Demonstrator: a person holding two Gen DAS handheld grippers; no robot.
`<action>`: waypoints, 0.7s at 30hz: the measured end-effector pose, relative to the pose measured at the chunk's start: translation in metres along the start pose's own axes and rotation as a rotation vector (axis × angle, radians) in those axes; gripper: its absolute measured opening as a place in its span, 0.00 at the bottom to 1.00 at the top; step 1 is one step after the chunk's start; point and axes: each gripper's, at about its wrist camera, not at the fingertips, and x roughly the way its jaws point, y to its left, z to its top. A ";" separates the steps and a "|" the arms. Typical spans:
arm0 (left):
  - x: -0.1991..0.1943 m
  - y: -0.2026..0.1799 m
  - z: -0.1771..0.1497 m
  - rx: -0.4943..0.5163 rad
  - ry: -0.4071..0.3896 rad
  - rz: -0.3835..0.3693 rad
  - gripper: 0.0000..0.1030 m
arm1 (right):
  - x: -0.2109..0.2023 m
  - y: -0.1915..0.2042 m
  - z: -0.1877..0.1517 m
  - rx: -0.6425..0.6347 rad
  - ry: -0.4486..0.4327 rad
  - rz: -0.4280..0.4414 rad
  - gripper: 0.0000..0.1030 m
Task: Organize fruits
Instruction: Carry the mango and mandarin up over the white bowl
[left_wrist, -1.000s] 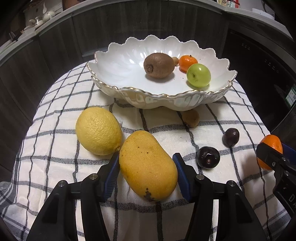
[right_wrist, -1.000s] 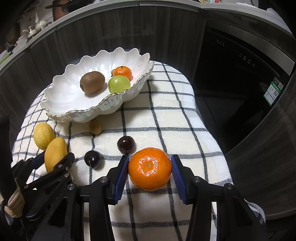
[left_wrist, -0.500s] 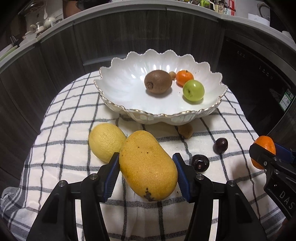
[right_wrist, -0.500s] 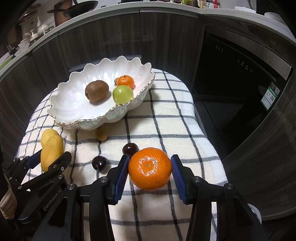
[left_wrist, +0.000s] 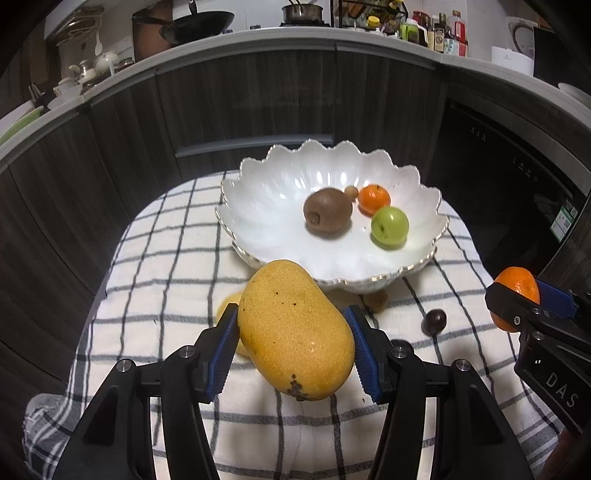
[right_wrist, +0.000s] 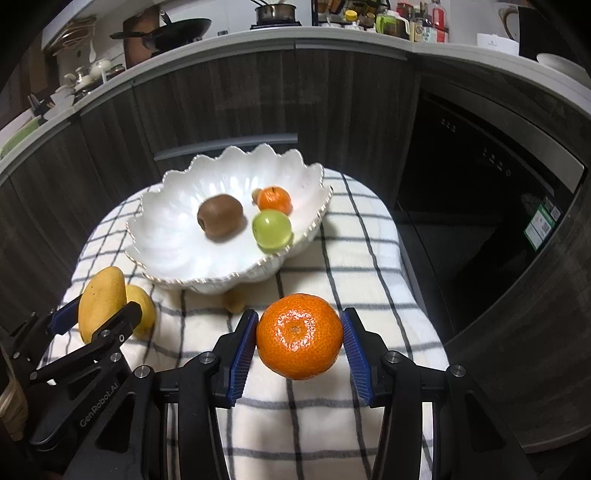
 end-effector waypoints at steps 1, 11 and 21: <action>-0.001 0.000 0.002 0.000 -0.004 0.001 0.55 | -0.001 0.002 0.003 -0.002 -0.006 0.002 0.46; -0.002 0.011 0.030 0.024 -0.043 -0.002 0.55 | 0.002 0.014 0.029 -0.017 -0.044 0.021 0.46; 0.015 0.022 0.062 0.057 -0.078 -0.025 0.55 | 0.026 0.023 0.058 -0.017 -0.047 0.047 0.46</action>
